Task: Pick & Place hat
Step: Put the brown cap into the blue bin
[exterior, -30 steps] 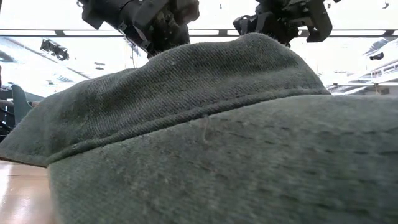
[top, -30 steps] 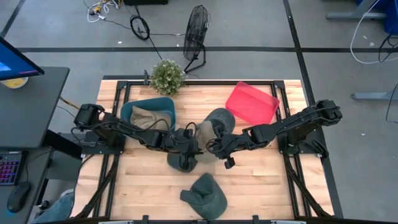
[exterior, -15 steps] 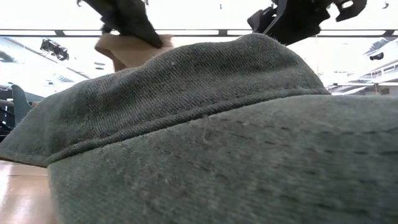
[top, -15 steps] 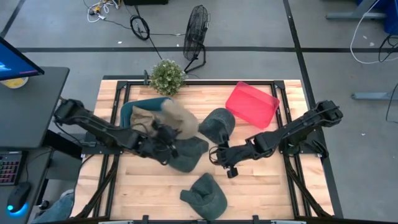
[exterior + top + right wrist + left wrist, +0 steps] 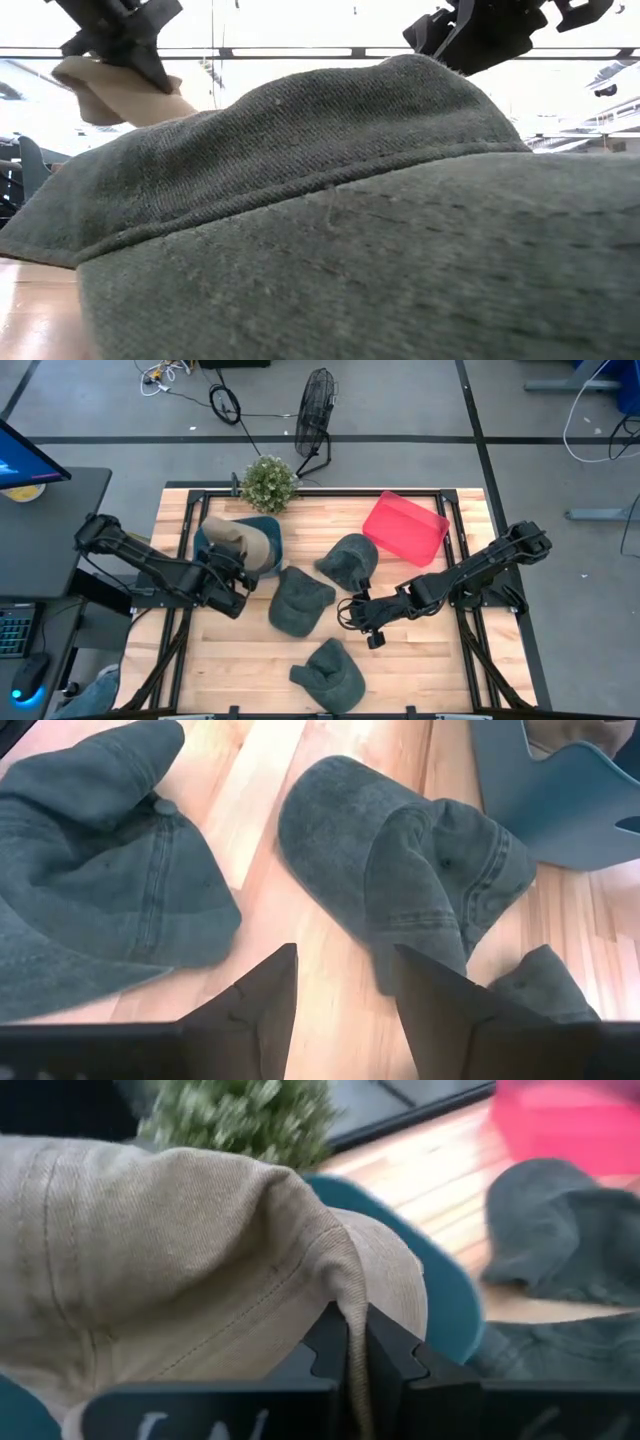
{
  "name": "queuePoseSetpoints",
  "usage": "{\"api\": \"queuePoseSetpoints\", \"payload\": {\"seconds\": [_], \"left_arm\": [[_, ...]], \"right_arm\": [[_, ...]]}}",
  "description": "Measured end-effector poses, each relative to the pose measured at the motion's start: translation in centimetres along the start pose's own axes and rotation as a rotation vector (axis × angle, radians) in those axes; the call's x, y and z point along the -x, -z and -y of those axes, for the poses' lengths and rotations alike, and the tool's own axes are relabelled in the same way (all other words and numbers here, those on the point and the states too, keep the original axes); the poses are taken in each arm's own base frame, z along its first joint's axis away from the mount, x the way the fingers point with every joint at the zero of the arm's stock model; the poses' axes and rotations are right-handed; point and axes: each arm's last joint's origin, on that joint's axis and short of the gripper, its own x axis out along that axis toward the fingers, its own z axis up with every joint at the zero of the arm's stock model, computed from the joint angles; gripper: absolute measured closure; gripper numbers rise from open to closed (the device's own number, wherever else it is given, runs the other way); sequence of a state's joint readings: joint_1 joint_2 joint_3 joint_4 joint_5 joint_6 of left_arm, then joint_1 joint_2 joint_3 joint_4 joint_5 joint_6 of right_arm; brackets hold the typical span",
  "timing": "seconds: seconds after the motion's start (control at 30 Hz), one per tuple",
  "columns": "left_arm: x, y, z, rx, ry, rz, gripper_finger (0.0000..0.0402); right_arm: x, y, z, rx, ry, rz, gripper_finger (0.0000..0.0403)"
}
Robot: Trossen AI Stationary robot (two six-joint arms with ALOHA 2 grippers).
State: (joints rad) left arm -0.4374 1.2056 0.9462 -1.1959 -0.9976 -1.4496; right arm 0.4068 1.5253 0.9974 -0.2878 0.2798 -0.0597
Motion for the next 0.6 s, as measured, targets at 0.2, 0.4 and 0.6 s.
{"api": "queuePoseSetpoints", "payload": {"seconds": [0.2, 0.4, 0.6], "left_arm": [[-2.3, 1.8, -0.1, 0.115, -0.028, -0.015, 0.0376], [-5.6, 3.4, -1.1, 0.188, -0.102, -0.005, 0.0375], [-7.9, 4.7, -2.3, 0.231, -0.157, -0.042, 0.0367]], "right_arm": [[0.0, 0.0, 0.0, 0.000, 0.000, 0.000, 0.0236], [0.0, 0.0, 0.0, 0.001, 0.000, -0.003, 0.0236], [0.0, 0.1, 0.0, 0.002, -0.001, -0.005, 0.0236]]}}
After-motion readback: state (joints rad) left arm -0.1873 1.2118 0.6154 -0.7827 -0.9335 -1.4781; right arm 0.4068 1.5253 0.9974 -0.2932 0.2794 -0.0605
